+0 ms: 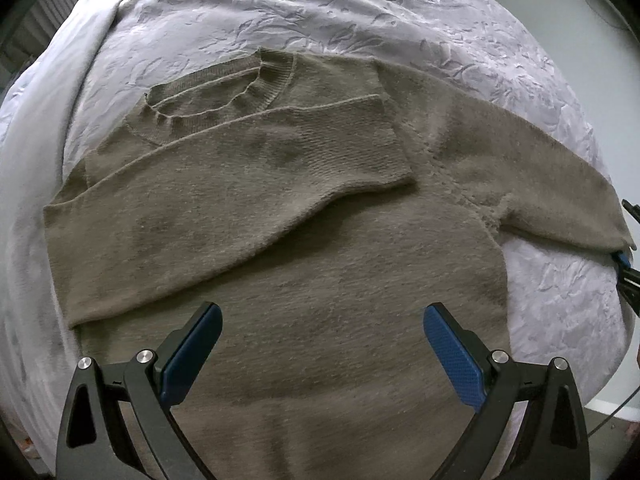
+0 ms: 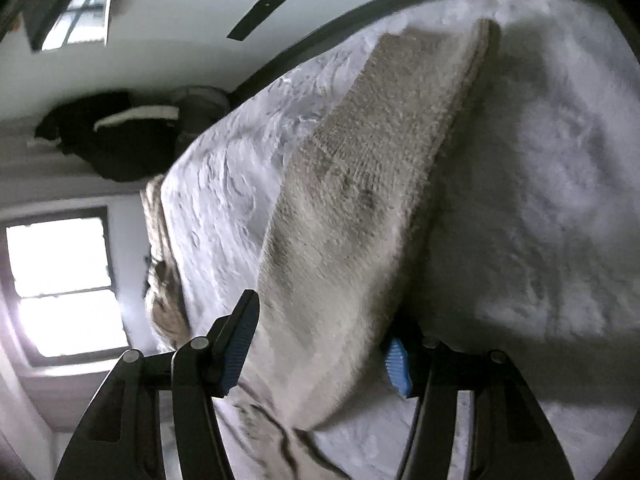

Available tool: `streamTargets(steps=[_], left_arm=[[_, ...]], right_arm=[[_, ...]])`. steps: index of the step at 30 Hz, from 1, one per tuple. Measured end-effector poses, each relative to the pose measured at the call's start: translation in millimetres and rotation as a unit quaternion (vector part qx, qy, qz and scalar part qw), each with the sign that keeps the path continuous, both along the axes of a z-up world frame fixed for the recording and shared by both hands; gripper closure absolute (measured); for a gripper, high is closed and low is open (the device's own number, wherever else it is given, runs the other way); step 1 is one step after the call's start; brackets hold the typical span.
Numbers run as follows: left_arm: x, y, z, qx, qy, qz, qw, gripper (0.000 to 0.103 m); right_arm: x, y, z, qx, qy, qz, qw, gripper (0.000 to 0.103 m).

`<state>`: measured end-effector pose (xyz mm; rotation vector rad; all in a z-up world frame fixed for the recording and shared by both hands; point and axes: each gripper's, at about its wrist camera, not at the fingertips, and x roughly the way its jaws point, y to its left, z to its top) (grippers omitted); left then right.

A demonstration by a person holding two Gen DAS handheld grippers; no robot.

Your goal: Fold small clothes

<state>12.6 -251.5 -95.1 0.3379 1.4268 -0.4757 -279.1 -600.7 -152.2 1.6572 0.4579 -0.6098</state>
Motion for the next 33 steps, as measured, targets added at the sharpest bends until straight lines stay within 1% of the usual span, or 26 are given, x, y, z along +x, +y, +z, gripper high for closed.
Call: streamTargets(steps=[1,2,4,6,9,12,13,15,16,18,19,20,22,23,24,26,27,28,29,30,31,33], left_arm=[[0,0,0,0.0,-0.001,0.002,1.0,0.002],[0,1,0,0.0,-0.003,0.004,1.0,0.002],[2,3,1,-0.002,-0.006,0.009,0.9999,0.002],[5,8,2,-0.001,-0.01,0.015,0.9998,0.002],[12,18,4,0.0,-0.016,0.03,0.9994,0.002],[19,32,4,0.0,-0.02,0.049,0.9986,0.002],[22,38,5,0.0,-0.021,0.055,0.9983,0.002],[27,50,3,0.002,-0.024,0.069,0.9973,0.002],[29,57,3,-0.008,-0.026,0.078,0.9966,0.002],[35,72,3,-0.008,-0.028,0.094,0.9951,0.002],[38,79,3,-0.009,-0.033,0.103,0.9941,0.002],[41,90,2,-0.009,-0.034,0.114,0.9929,0.002],[47,105,1,-0.009,-0.036,0.132,0.9906,0.002],[49,114,0,-0.009,-0.036,0.143,0.9891,0.002],[51,124,-1,-0.009,-0.036,0.153,0.9876,0.002],[57,144,-4,-0.01,-0.037,0.175,0.9839,0.002],[59,151,-5,-0.009,-0.038,0.184,0.9822,0.002],[62,161,-7,-0.008,-0.037,0.196,0.9799,0.002],[63,167,-9,-0.008,-0.036,0.204,0.9783,0.002],[66,175,-11,-0.01,-0.034,0.215,0.9759,0.002],[67,183,-13,-0.01,-0.033,0.226,0.9735,0.002],[69,197,-17,-0.013,-0.029,0.243,0.9694,0.002]], right_arm=[[1,0,-5,0.015,-0.015,-0.004,1.0,0.094],[2,0,-9,0.025,-0.027,-0.008,0.999,0.097],[6,2,-8,0.026,-0.052,-0.008,0.998,0.097],[19,5,0,0.014,-0.079,0.017,0.997,0.097],[58,13,23,-0.014,-0.117,0.088,0.989,0.097],[102,27,46,-0.04,-0.136,0.156,0.978,0.097],[127,37,57,-0.053,-0.142,0.191,0.97,0.097],[161,56,70,-0.073,-0.145,0.24,0.957,0.097],[187,72,80,-0.09,-0.146,0.279,0.945,0.097],[228,103,91,-0.117,-0.141,0.34,0.923,0.097],[247,117,93,-0.127,-0.137,0.365,0.912,0.096],[267,135,94,-0.135,-0.133,0.394,0.899,0.096],[303,178,90,-0.145,-0.122,0.451,0.872,0.096],[320,203,85,-0.152,-0.11,0.482,0.856,0.096],[331,220,79,-0.157,-0.1,0.503,0.844,0.096],[354,267,61,-0.176,-0.056,0.555,0.811,0.095],[364,286,51,-0.182,-0.035,0.575,0.797,0.093],[374,307,34,-0.184,-0.002,0.597,0.781,0.093],[372,315,20,-0.181,0.018,0.606,0.775,0.093],[372,325,8,-0.174,0.039,0.609,0.773,0.093],[371,327,-7,-0.16,0.058,0.605,0.777,0.093],[364,322,-18,-0.131,0.064,0.587,0.797,0.091]])
